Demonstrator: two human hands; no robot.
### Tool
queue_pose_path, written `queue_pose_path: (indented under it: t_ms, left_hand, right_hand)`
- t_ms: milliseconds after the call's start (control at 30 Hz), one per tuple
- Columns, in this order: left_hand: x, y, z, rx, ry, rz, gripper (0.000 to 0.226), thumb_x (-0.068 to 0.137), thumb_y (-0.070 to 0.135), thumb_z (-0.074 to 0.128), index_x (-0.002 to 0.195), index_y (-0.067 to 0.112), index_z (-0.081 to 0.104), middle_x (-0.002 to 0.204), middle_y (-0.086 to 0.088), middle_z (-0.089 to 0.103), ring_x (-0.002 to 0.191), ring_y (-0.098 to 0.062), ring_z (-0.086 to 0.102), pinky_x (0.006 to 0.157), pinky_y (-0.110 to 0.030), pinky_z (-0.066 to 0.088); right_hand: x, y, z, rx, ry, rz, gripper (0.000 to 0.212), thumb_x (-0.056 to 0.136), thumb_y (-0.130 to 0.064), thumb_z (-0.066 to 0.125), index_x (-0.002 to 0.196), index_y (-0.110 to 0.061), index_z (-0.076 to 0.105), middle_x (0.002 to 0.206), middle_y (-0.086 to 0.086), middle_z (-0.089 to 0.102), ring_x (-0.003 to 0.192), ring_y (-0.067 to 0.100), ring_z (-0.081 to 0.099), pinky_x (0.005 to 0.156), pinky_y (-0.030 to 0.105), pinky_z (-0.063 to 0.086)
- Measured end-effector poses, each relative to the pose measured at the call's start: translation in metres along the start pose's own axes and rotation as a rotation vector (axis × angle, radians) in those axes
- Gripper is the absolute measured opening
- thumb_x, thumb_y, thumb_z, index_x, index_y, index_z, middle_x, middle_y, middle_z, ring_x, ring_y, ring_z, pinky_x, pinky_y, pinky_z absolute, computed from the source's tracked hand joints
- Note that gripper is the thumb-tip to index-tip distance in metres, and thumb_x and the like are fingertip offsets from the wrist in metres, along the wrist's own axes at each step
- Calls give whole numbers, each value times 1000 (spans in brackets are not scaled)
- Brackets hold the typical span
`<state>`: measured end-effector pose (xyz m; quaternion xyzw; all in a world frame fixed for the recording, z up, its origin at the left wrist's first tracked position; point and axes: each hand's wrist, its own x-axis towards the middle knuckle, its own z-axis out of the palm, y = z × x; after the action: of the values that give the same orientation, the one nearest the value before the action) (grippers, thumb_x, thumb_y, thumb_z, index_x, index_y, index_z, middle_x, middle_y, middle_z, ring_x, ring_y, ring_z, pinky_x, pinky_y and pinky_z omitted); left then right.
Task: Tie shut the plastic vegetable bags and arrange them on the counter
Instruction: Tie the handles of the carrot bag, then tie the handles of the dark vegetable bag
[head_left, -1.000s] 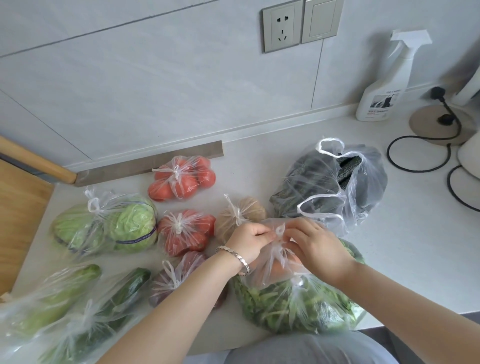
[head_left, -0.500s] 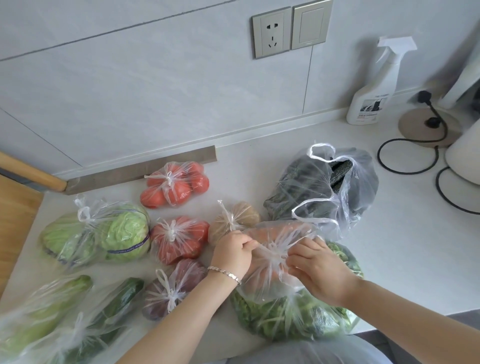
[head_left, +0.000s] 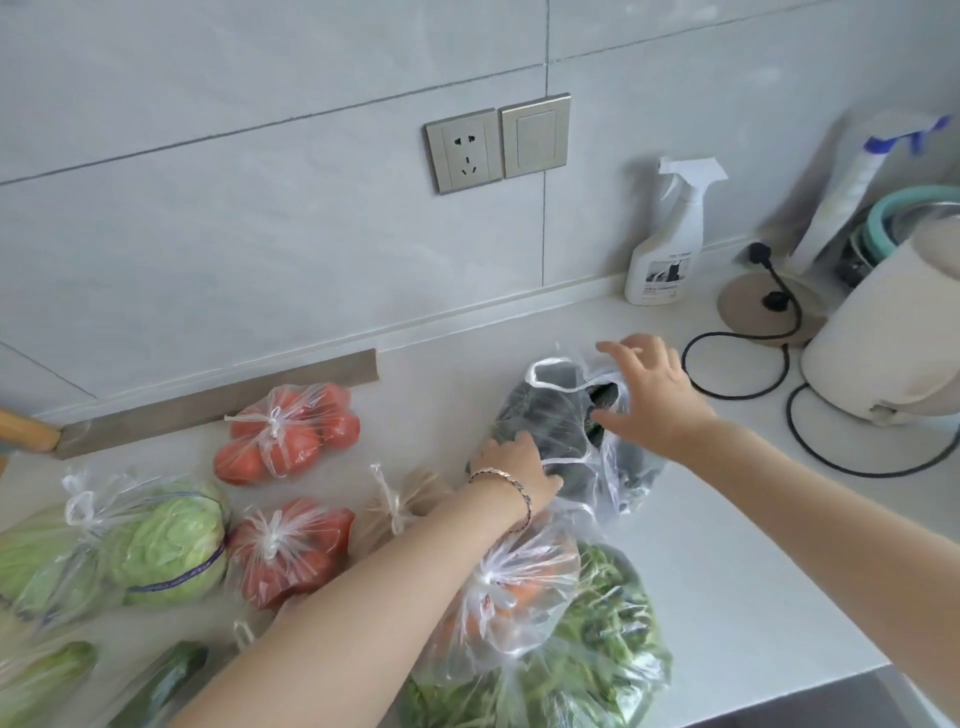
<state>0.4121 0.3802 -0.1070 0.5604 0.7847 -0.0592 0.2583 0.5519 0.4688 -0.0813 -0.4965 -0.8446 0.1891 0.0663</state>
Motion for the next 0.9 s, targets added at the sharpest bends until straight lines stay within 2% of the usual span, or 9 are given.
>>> queue_pose_path:
  t_ms: [67,133,233,300,433,500,633,767,900]
  left_hand:
    - [5,6,4,-36,-111,-39,35,88,31,50,108,4,53,112,-16,62,104,-32,57,85,-36,45]
    - [6,10,-1,-245,-91,-65,27,88,26,48,80,3,60,83,-17,64,77,-30,60,67,-30,43]
    - [2,9,-24,-848,43,-183,39,88,24,51,53,9,51,61,-9,55,67,-25,52,71,-32,46]
    - [2,5,-43,-1160,147,-224,41,88,22,54,48,12,50,61,-4,55,74,-24,54,86,-38,48]
    - [-5,11,-81,-1350,341,-102,33,87,25,51,56,17,45,62,1,43,67,-19,43,80,-36,41]
    - [-6,14,-96,-1541,384,-14,32,91,18,47,59,19,55,72,1,52,73,-17,49,79,-30,41]
    - [-5,9,-109,-1463,435,163,42,88,11,49,57,27,72,77,4,67,87,-19,53,86,-34,40]
    - [-1,5,-114,-1593,404,232,34,92,-2,40,66,13,55,76,4,62,75,-10,65,81,-29,42]
    - [12,10,-113,-1459,397,337,29,93,-1,40,72,18,45,81,2,57,94,-24,59,81,-25,41]
  right_hand:
    - [5,3,8,-48,-117,-11,37,81,-32,62,117,-26,56,140,7,28,130,29,25,110,44,22]
    - [6,9,9,-8,-127,-55,14,87,-28,56,92,-21,66,129,4,41,126,26,29,108,42,21]
    - [4,16,0,170,-49,-24,38,93,-30,45,61,-11,56,77,4,54,82,24,50,82,35,39]
    - [5,14,-17,385,47,87,51,94,-35,41,61,1,55,60,12,51,56,24,45,60,31,38]
    - [9,-5,-52,550,316,161,40,88,-26,46,55,-12,27,56,10,32,56,19,28,55,32,26]
    - [8,-13,-61,599,405,183,41,87,-23,48,56,-15,23,55,4,27,55,17,23,52,31,24]
    - [-5,-19,-66,631,588,220,41,87,-18,48,56,-15,21,53,0,23,53,13,19,44,20,25]
    - [-21,-18,-66,657,701,174,39,87,-14,50,57,-12,24,54,1,23,52,9,21,46,19,24]
    - [-23,-15,-57,726,744,104,35,86,-19,50,60,-1,35,64,-2,34,59,6,33,56,16,31]
